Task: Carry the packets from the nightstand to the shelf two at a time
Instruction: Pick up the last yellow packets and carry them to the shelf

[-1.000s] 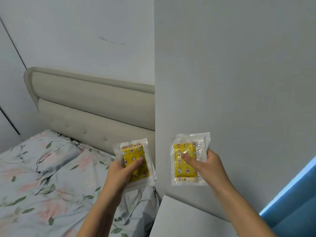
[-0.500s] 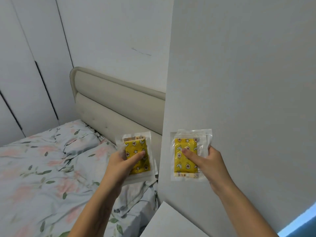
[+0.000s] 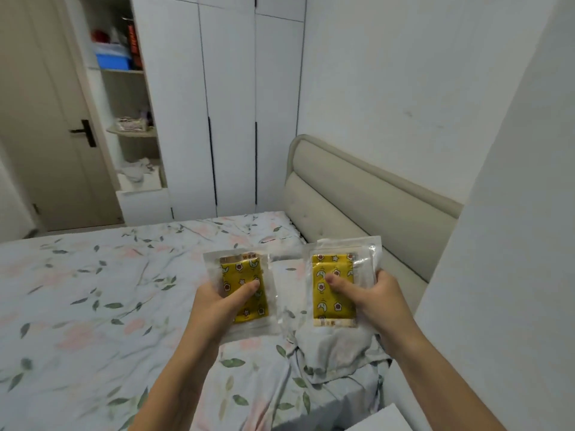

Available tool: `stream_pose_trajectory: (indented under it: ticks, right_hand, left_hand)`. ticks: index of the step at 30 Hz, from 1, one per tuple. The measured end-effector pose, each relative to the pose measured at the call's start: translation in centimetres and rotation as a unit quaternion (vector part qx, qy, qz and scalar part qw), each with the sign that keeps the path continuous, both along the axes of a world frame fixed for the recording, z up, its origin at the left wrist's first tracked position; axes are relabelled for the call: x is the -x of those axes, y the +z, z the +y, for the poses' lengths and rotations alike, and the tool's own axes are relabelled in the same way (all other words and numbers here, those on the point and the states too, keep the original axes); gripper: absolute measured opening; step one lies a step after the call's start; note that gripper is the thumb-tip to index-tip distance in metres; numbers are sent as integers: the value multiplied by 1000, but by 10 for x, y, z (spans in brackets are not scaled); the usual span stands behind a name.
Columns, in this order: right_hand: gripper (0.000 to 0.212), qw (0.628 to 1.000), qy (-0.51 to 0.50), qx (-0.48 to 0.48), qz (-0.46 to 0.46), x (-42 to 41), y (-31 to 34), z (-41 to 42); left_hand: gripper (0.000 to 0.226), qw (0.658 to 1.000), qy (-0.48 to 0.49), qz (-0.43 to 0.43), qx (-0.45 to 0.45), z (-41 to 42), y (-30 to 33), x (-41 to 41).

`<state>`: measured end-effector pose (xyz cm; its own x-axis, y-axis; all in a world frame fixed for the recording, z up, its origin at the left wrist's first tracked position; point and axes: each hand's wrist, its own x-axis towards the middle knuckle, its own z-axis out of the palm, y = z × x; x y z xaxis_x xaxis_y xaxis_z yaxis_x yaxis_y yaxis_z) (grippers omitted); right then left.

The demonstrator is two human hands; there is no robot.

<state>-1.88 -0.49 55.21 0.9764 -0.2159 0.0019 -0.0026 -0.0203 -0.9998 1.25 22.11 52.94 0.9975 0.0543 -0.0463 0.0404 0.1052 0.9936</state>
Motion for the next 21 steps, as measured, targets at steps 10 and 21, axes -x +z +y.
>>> stream_pose_trajectory:
  ticks: [10,21]
  right_hand:
    - [38,985,173,5,-1,-6,0,235]
    - [38,933,360,-7,3,40,-14,487]
  left_hand:
    - [8,981,192,19,11,223,-4,80]
    - [7,925,378,35,17,447,-17,202]
